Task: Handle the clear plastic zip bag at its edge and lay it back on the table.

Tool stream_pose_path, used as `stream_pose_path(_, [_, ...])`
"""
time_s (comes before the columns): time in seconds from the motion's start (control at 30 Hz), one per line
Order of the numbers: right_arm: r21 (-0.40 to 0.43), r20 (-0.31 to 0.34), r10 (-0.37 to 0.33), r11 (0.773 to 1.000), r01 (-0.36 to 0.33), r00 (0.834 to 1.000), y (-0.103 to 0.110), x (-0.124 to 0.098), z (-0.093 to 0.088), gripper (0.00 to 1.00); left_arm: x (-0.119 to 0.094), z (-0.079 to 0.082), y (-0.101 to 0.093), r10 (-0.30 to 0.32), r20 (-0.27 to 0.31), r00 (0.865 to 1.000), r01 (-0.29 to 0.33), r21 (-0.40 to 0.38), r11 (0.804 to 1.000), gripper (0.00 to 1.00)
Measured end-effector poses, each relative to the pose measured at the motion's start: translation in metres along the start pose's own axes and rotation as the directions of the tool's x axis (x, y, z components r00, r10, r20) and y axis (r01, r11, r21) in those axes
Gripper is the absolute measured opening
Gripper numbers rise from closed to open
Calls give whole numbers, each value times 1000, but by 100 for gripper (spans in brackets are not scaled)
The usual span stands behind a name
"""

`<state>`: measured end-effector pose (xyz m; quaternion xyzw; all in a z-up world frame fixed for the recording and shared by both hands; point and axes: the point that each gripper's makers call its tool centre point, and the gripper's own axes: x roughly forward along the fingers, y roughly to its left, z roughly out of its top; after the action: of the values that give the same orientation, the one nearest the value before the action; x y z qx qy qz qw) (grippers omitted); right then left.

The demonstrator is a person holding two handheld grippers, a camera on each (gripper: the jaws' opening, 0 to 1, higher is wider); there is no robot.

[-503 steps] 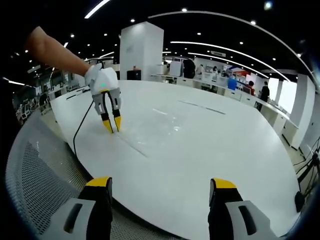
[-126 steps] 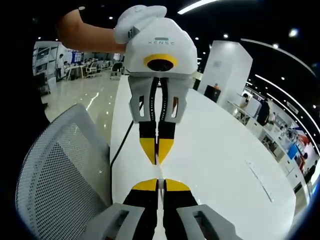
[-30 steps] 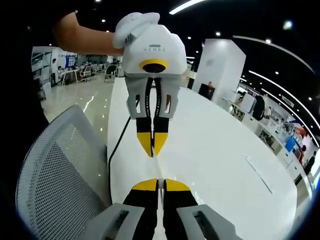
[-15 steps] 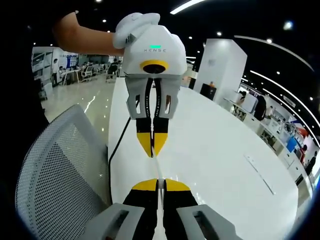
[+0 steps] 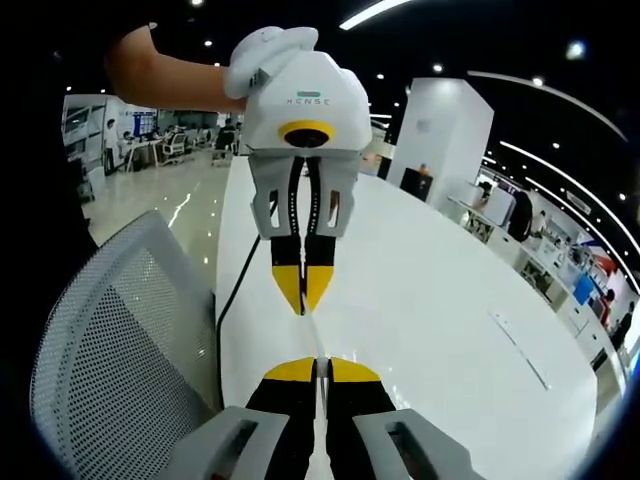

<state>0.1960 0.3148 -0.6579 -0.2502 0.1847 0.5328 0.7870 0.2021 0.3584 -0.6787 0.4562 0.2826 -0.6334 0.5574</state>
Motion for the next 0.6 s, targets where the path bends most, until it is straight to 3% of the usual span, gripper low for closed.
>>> stream_pose_path(0.6, [14, 6, -13, 1000, 13, 1000, -1, -2, 0, 0, -2, 2, 2, -4, 0, 1000, 4, 4, 1000, 0])
